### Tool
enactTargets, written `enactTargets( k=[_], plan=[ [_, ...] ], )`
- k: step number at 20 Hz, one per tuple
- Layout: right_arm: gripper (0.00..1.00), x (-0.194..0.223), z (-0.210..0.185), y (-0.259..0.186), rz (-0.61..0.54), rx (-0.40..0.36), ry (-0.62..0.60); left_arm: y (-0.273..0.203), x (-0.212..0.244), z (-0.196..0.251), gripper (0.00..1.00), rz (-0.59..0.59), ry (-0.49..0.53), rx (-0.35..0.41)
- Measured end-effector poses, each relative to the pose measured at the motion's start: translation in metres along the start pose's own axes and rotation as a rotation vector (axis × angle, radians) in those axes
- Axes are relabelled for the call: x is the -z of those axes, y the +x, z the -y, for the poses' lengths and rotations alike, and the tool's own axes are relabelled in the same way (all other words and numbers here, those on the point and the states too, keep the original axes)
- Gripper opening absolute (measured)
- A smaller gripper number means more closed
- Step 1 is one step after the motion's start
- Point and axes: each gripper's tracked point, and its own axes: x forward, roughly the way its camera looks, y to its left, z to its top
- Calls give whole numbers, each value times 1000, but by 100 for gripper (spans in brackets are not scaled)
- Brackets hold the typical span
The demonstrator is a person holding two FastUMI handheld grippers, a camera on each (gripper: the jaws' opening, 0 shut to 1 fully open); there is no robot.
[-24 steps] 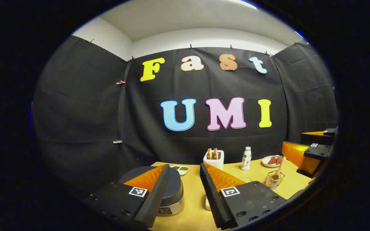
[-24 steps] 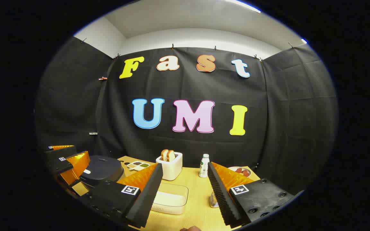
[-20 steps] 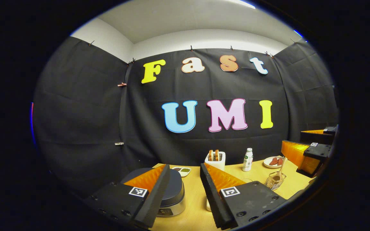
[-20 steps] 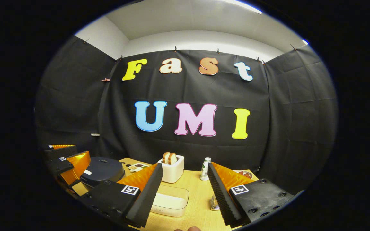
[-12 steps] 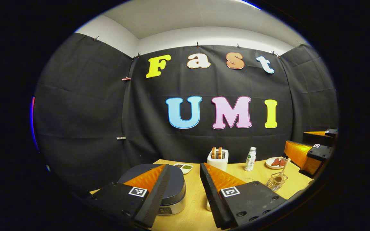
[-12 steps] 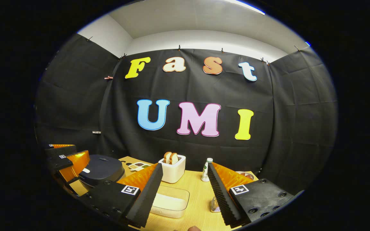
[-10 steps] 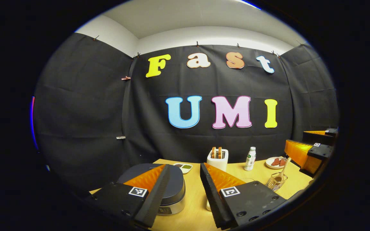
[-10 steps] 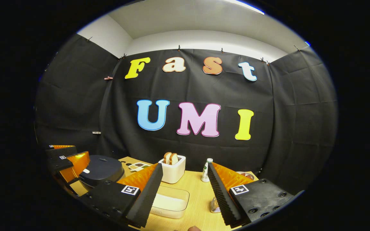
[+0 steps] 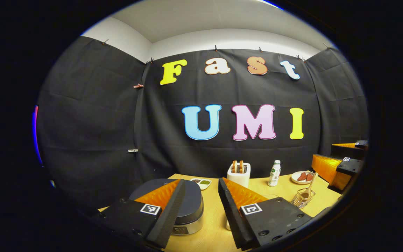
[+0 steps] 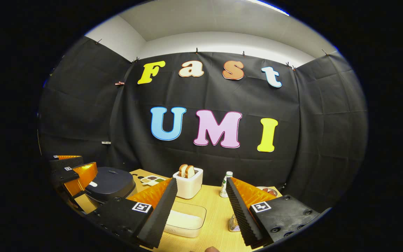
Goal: Close the left gripper, press the button to open the rice cooker; take a wooden spoon from the chopstick holder with the right hand, scoop a spoonful of rice and pour it into the rice cooker, then put the wooden spoon back into the chopstick holder.
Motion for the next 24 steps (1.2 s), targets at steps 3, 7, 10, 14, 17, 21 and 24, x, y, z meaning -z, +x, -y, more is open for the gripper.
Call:
enactTargets(
  k=[3, 7, 10, 14, 17, 21, 24],
  plan=[
    [88, -2, -1, 1, 5, 2, -1, 4, 7, -15, 75, -11, 9, -40],
    [88, -1, -14, 4, 0, -23, 8, 14, 25, -45, 78, -67, 5, -104],
    [88, -5, -22, 5, 13, -37, 10, 21, 46, -74, 51, -148, -1, -173],
    [87, -3, -40, 8, 14, -68, -4, 35, 71, -94, 20, -210, 16, -171],
    [87, 4, -48, 12, -3, -78, -13, 50, 91, -103, 10, -269, 26, -140],
    [88, 9, -50, 15, -17, -69, -20, 68, 117, -106, 5, -349, 26, -96],
    [88, 10, -50, 17, -23, -60, -27, 72, 136, -103, 7, -411, 13, -69]
  ],
)
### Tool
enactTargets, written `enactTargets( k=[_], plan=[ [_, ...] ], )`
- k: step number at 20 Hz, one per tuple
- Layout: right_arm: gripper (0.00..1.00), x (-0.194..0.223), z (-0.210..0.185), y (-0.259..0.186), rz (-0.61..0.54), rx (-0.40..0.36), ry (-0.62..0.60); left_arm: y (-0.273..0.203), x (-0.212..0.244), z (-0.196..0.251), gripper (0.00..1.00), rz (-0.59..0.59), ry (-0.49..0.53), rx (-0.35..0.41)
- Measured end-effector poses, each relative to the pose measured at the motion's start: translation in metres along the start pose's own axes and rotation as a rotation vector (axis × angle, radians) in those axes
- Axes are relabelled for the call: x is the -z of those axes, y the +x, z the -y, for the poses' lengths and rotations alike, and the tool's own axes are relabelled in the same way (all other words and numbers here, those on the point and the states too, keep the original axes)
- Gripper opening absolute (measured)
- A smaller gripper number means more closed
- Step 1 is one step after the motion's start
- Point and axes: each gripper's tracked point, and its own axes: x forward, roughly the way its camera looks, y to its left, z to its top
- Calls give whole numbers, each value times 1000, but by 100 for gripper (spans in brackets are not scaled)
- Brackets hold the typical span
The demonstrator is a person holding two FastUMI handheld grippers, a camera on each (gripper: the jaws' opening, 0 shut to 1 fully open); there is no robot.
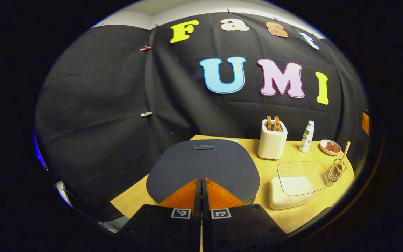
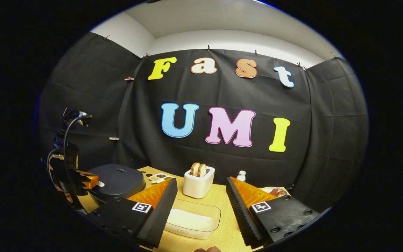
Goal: Close the left gripper, press the button to open the rice cooker; take a wooden spoon from the chopstick holder with the right hand, scoop a spoonful of rice and pour it into the rice cooker, then put the wooden spoon back into the chopstick holder.
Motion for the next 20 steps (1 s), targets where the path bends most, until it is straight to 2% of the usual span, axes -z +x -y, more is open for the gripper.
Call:
enactTargets(
  k=[5, 9, 10, 13, 20],
  plan=[
    [88, -1, 3, 1, 4, 10, -10, 1, 12, 5, 8, -28, 15, 15],
    [87, -4, 6, 0, 11, 15, -12, -1, 14, 3, 5, -30, -67, 34],
    [87, -4, 7, 0, 13, 18, -13, 0, 15, 5, 6, -40, -70, 30],
    [87, -4, 9, -3, 12, 20, -9, -9, 5, 5, 6, -3, -39, 6],
    [87, -2, 19, -8, 13, 14, 33, -28, -44, 4, 8, 173, 5, -52]
  ],
)
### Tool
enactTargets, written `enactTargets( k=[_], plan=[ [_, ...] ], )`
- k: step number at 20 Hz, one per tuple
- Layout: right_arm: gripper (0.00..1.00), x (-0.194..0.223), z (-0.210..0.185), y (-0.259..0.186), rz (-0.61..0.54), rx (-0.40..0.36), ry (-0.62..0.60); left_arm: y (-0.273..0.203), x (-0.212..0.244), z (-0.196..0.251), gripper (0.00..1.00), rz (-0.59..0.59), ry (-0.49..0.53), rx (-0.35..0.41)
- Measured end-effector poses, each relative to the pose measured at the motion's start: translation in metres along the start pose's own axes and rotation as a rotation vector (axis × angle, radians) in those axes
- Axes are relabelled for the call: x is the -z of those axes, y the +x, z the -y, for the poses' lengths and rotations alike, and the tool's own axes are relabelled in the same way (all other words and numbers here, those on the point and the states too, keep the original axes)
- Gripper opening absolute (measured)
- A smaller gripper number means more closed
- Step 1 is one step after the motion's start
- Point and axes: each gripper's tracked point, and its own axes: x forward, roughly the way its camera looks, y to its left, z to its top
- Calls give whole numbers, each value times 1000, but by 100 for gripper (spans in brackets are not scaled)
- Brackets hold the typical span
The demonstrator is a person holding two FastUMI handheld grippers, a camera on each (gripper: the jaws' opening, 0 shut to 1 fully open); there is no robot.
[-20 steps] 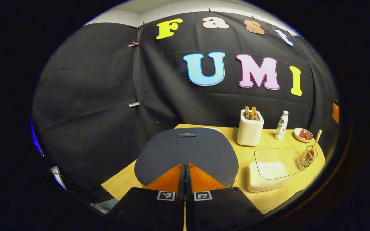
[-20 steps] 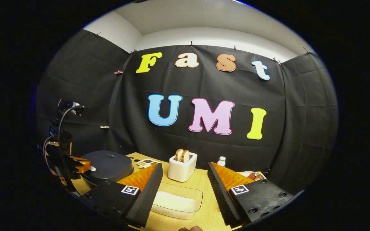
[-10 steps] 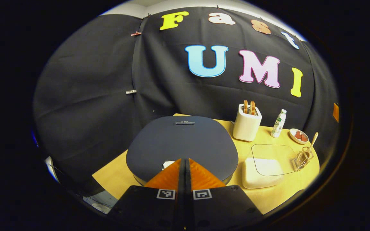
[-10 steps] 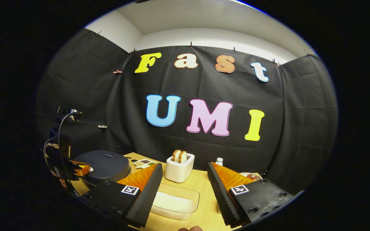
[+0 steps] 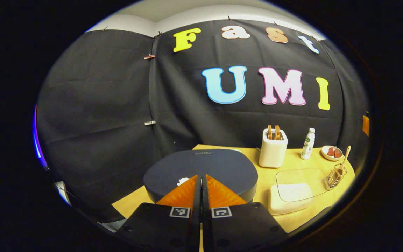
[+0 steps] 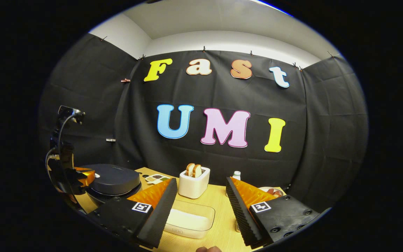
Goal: Close the left gripper, press the button to open the rice cooker; take a wooden spoon from the chopstick holder with the right hand, scoop a spoonful of rice and pour it into the rice cooker, then put the wooden spoon back into the chopstick holder.
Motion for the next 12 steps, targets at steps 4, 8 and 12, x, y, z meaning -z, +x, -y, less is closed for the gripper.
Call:
enactTargets(
  k=[4, 8, 12],
  plan=[
    [88, 5, 18, -1, -12, 21, 17, -19, -40, 2, 33, 107, 40, -31],
    [87, 10, 32, 2, -17, 31, 45, -42, -63, 7, 35, 147, 0, -38],
    [88, 25, 59, 12, -48, 67, 63, -55, -72, 17, 36, 171, -27, -28]
  ],
)
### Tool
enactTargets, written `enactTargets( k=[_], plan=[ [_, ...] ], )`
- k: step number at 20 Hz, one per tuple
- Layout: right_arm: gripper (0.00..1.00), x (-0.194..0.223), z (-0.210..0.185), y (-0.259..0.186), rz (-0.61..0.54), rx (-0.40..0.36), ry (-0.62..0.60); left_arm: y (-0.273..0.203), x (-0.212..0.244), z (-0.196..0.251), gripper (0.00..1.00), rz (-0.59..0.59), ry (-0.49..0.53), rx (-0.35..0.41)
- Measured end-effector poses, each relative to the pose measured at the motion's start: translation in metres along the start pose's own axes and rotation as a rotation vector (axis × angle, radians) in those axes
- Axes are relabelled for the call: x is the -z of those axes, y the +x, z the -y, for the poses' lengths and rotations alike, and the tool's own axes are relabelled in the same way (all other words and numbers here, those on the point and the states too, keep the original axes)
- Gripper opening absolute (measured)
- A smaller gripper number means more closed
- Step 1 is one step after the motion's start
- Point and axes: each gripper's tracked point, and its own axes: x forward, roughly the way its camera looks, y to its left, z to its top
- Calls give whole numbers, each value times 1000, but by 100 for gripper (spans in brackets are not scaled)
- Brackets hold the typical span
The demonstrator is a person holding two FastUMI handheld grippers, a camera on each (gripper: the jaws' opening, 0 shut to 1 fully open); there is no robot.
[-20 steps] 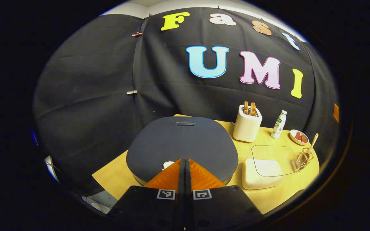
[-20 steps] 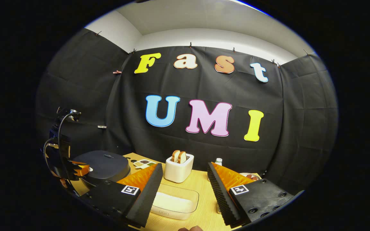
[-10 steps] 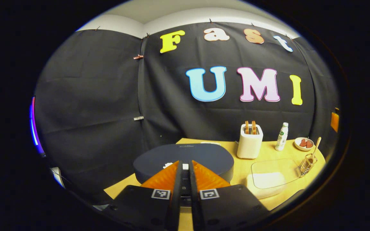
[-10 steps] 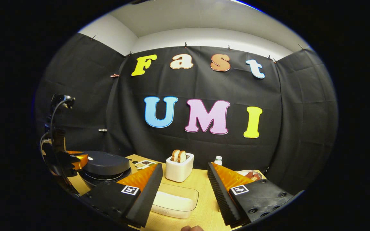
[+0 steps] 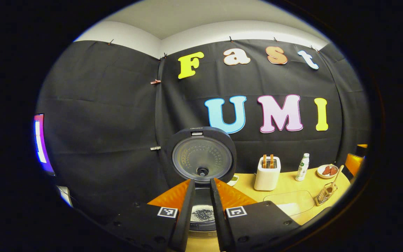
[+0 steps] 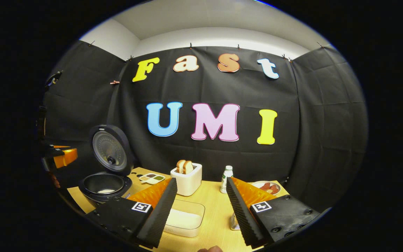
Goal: Close the left gripper, press the button to open the rice cooker; take a wooden spoon from the chopstick holder with the right hand, scoop a spoonful of rice and pour it into the rice cooker, then put the wooden spoon back into the chopstick holder.
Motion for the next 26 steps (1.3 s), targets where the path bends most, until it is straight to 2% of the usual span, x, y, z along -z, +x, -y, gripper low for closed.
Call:
enactTargets(
  k=[4, 7, 10, 13, 20, 26],
  plan=[
    [88, 23, 33, 20, -53, 60, 34, -10, -6, 0, 40, 9, -37, -20],
    [88, 43, 56, 36, -84, 101, 57, -16, -10, -3, 68, 12, -64, -35],
    [88, 77, 76, 52, -142, 129, 42, -20, -3, -6, 75, -10, -45, -72],
    [88, 105, 107, 71, -193, 160, 47, -24, 1, -7, 87, -39, -52, -95],
    [88, 162, 176, 111, -300, 255, 154, -41, 15, -9, 87, -102, -32, -171],
    [89, 196, 199, 139, -371, 280, 191, -56, 20, -1, 87, -132, -13, -194]
  ],
)
